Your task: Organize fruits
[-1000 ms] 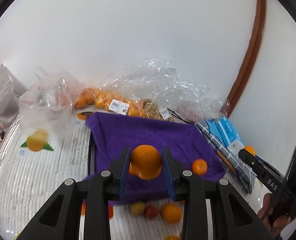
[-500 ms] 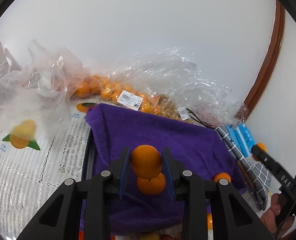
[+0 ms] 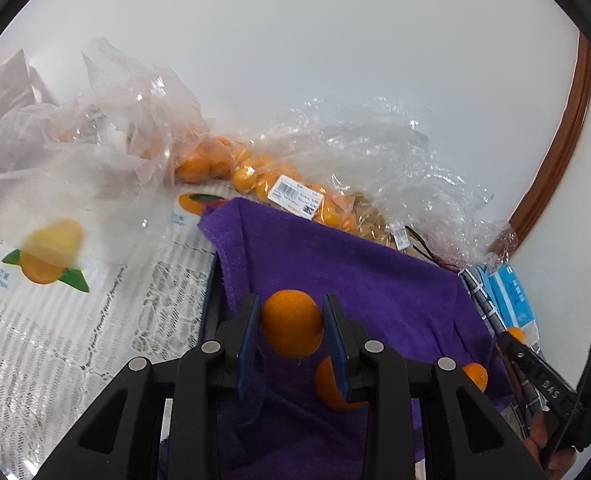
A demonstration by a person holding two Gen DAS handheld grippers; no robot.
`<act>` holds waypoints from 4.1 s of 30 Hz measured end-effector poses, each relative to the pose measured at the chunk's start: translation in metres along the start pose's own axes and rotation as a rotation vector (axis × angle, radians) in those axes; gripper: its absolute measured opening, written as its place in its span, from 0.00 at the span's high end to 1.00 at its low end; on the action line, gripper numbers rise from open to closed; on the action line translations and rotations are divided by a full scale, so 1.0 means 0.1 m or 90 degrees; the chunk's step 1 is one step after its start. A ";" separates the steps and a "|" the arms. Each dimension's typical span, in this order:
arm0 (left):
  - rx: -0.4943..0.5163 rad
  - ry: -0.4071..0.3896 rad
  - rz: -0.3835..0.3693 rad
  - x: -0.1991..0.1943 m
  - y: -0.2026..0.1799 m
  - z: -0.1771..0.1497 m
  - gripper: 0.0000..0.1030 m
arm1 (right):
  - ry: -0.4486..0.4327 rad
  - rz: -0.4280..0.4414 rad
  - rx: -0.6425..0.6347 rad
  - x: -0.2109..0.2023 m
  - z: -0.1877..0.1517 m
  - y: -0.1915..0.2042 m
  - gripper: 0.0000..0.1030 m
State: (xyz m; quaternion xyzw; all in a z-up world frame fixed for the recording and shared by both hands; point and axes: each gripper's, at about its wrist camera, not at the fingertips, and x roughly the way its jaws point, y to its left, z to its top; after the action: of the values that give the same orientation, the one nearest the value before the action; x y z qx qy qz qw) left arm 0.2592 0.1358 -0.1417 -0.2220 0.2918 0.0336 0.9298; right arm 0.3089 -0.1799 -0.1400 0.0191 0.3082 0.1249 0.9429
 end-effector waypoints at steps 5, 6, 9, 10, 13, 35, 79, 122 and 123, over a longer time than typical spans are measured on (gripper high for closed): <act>-0.002 0.011 0.021 0.06 0.00 -0.02 0.71 | 0.024 0.027 0.013 0.12 -0.03 0.05 0.66; -0.002 0.010 0.030 0.07 0.00 -0.03 0.71 | 0.025 0.035 0.018 0.13 -0.04 0.06 0.66; -0.009 0.014 0.044 0.08 0.03 -0.03 0.71 | 0.013 0.015 0.007 0.12 -0.06 0.12 0.66; -0.012 0.018 0.046 0.09 0.04 -0.03 0.71 | 0.011 0.005 0.002 0.13 -0.07 0.13 0.66; -0.012 0.017 0.050 0.08 0.04 -0.03 0.71 | 0.025 0.007 0.004 0.17 -0.07 0.15 0.66; 0.014 0.038 0.044 0.13 -0.07 -0.07 0.71 | 0.053 0.021 0.007 0.23 -0.08 0.15 0.64; 0.049 0.001 0.033 -0.15 -0.15 -0.14 0.51 | 0.030 0.005 0.000 -0.54 -0.63 0.29 0.45; 0.115 0.119 -0.035 -0.60 -0.14 -0.69 0.50 | 0.119 0.062 -0.097 -0.54 -0.85 0.64 0.74; 0.116 0.126 -0.037 -0.58 -0.15 -0.69 0.50 | 0.109 0.054 -0.093 -0.58 -0.85 0.59 0.74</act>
State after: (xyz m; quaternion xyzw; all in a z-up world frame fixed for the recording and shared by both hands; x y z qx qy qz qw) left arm 0.1778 0.0962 -0.1544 -0.1470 0.3775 -0.0422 0.9133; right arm 0.2009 -0.1403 -0.1686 -0.0473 0.3767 0.1883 0.9058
